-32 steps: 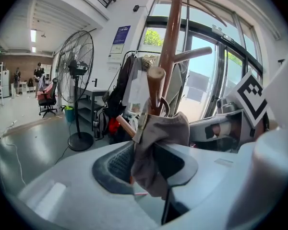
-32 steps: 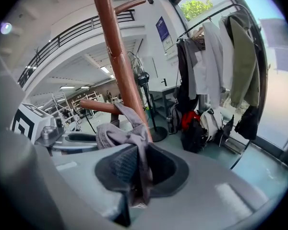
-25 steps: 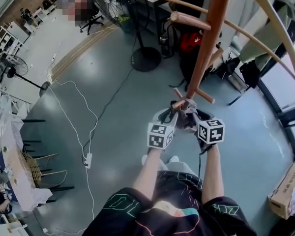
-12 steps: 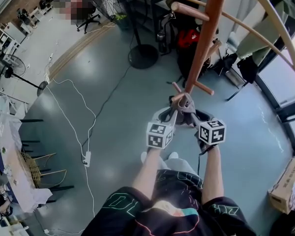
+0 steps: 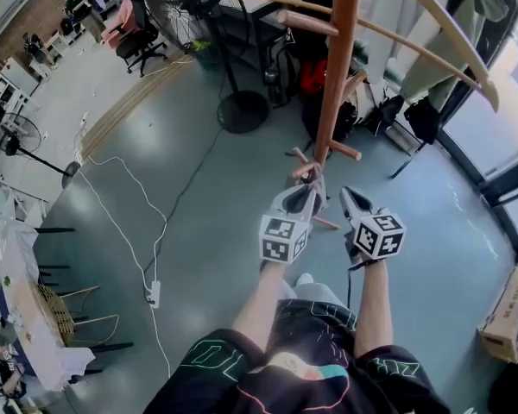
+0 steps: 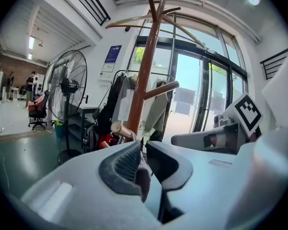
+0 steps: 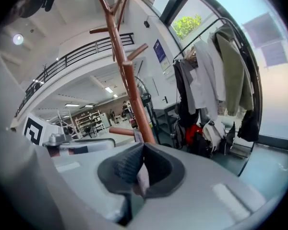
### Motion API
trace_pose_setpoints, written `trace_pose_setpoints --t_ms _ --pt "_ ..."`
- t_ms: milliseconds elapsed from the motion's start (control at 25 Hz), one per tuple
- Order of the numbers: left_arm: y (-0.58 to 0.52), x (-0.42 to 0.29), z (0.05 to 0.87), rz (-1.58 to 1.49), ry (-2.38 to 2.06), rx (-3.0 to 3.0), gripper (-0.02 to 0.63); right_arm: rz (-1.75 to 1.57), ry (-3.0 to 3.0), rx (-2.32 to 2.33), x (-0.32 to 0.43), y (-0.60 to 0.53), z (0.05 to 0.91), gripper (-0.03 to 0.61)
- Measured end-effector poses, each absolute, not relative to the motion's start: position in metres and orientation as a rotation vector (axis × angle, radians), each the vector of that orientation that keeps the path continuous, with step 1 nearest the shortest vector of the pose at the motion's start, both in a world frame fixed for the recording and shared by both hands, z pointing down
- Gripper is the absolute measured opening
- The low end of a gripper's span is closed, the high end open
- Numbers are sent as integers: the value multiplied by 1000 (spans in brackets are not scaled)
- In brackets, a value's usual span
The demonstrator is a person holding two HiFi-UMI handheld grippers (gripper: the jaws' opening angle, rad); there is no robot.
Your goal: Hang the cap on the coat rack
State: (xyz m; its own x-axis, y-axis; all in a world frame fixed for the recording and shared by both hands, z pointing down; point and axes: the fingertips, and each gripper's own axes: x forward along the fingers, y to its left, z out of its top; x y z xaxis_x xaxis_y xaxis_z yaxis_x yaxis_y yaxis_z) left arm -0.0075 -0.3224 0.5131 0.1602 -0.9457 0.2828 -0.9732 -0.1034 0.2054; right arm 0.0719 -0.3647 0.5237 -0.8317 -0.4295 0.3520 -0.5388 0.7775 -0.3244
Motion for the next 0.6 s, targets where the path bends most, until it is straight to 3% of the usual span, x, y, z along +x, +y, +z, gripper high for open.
trace_pose_setpoints --t_ms 600 --pt "-320 -15 421 6 -1901 2256 20 368 -2802 1244 122 -362 422 3"
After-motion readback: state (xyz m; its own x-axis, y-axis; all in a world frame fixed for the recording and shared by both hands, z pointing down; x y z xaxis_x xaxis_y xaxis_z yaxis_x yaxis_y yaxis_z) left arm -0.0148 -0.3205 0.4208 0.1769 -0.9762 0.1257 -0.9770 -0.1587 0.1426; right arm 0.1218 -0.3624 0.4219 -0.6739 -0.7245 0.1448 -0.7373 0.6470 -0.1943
